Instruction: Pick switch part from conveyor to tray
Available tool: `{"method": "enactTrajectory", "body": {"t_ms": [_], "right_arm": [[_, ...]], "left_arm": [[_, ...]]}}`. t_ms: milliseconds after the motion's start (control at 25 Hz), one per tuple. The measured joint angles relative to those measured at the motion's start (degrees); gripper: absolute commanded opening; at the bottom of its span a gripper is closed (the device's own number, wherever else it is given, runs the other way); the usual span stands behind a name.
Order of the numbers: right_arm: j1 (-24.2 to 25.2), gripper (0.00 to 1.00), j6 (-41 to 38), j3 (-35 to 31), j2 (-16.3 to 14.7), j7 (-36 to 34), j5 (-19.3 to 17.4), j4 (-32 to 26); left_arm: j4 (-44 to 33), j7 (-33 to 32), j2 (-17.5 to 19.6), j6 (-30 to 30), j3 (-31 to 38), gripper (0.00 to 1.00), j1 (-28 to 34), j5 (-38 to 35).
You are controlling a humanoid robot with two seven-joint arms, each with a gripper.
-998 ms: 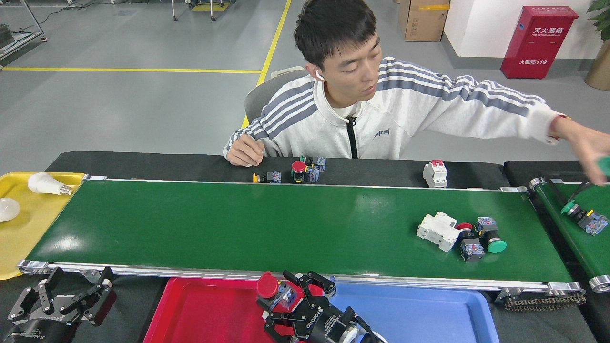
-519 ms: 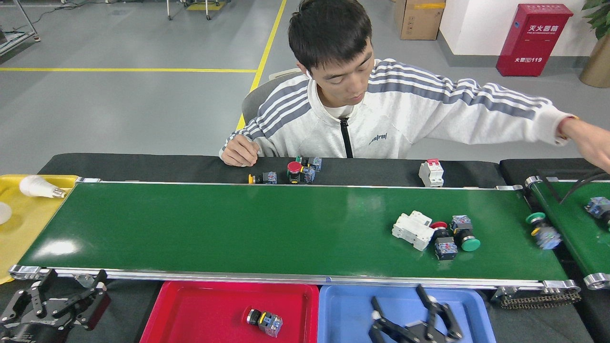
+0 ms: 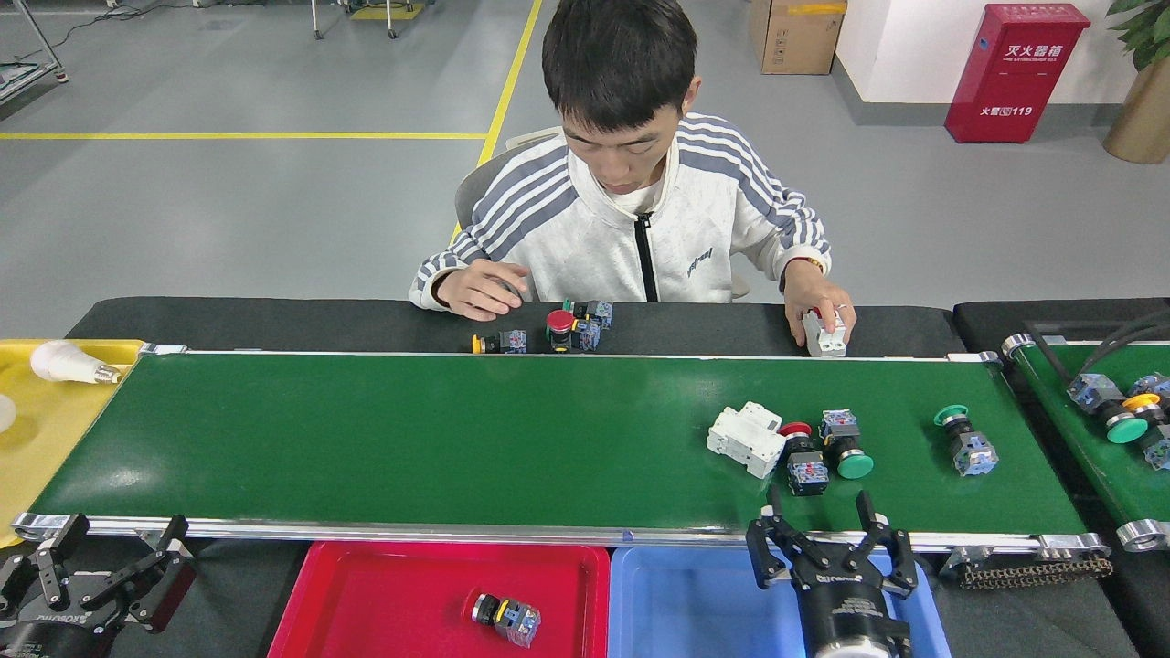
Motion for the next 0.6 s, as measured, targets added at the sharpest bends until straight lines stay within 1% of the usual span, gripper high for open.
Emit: {"method": "enactTrajectory", "body": {"t_ms": [359,599], "right_arm": [[-6.04,0.98,1.34,1.61,0.95,1.16,-0.22,8.22],[-8.88,0.98,1.40,1.61,0.95,1.23,-0.66,9.73]], "left_arm": [[0.06,0.01,0.00,0.00,-0.90,1.00,-0.62,0.00],[0.08,0.03,-0.02,-0.01,-0.90,1.00,-0.62,-0.01]]}}
